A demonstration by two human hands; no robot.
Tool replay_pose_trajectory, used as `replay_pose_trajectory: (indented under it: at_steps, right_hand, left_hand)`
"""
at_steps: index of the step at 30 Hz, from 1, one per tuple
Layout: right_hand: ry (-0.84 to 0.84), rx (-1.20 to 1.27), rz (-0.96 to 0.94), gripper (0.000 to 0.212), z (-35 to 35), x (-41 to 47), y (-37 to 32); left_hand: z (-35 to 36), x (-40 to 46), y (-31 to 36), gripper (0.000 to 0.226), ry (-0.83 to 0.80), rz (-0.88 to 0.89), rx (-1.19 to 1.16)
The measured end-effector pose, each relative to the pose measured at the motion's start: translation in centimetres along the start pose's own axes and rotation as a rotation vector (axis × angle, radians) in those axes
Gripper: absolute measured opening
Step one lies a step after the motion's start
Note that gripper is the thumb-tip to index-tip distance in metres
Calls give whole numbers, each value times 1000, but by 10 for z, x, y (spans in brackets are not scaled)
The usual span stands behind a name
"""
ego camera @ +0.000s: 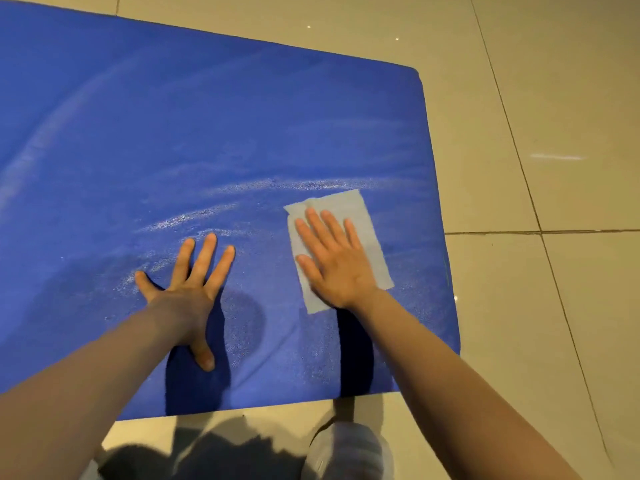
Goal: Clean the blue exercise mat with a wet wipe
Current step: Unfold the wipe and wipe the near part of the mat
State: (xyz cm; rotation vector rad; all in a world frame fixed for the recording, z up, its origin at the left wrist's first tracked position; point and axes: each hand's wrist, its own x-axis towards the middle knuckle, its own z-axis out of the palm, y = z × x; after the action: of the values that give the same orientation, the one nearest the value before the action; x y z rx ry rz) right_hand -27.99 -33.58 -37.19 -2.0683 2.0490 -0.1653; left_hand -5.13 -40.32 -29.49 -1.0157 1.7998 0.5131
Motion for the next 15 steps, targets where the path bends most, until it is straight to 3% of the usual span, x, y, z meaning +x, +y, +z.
replay_pose_trajectory:
  at_steps: [5,10,12,15]
  right_hand:
    - [7,-14,412,75,-31,26,90]
    - [39,3,767,71,-36,94,88]
    - [36,-4,687,71,-28,128,57]
    - [8,-40,338,70,-9,161,-11]
  left_hand:
    - [1,2,-9,161,-3,5,116]
    - [-4,5,-8,160,-73,3,142]
    - [-5,8,-7,161,-96,1,157]
    - [-7,7,-8,162,-122,12,145]
